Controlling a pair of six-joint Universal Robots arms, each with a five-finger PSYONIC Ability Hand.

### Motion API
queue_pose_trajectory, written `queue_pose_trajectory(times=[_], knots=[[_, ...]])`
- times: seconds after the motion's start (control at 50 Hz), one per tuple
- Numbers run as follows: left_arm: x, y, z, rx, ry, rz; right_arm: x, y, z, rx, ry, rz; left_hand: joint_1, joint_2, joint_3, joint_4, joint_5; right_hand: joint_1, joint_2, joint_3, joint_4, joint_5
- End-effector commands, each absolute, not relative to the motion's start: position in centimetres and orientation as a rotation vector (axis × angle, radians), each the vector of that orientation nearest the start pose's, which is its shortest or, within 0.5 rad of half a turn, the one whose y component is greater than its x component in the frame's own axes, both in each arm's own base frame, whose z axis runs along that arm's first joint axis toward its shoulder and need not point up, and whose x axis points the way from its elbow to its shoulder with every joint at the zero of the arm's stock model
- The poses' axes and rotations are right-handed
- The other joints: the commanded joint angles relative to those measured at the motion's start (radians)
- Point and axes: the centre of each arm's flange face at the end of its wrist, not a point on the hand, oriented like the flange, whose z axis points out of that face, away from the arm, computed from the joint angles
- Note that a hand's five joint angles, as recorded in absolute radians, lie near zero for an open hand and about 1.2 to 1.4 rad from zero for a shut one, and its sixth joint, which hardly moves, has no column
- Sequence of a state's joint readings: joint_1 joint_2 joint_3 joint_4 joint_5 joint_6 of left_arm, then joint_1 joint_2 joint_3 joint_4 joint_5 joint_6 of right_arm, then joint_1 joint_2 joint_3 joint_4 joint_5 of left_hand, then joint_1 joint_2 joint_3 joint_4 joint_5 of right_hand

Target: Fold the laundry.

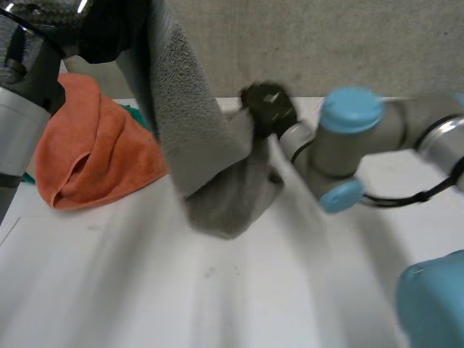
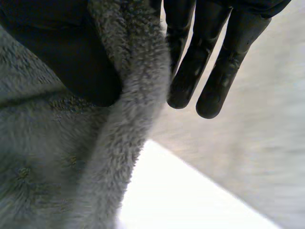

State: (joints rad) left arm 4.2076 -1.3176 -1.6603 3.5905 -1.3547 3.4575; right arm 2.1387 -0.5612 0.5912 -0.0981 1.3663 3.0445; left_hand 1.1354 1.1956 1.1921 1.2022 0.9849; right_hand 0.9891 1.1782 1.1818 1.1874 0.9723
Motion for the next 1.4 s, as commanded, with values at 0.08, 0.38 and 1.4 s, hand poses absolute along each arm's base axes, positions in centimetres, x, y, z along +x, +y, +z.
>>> queue_pose_trajectory(times=[0.08,0.38,1.4], knots=[[-26.8,-22.9,36.7,0.894,1.511,-2.842,30.9,-35.8,31.6,-0.850,1.655,-2.383,0.261,0.201,0.204,0.194,0.237,0.407,0.218,0.214,0.209,0.249],[-29.0,-28.2,23.9,1.018,1.997,-2.480,27.0,-25.0,22.4,-1.606,2.150,-1.733,0.261,0.201,0.204,0.194,0.237,0.407,0.218,0.214,0.209,0.249],[-27.1,-24.0,23.9,1.043,2.029,-2.441,23.2,-30.9,20.8,-1.052,2.386,-1.175,0.261,0.201,0.204,0.194,0.237,-0.543,-0.732,-0.736,-0.741,-0.701]])
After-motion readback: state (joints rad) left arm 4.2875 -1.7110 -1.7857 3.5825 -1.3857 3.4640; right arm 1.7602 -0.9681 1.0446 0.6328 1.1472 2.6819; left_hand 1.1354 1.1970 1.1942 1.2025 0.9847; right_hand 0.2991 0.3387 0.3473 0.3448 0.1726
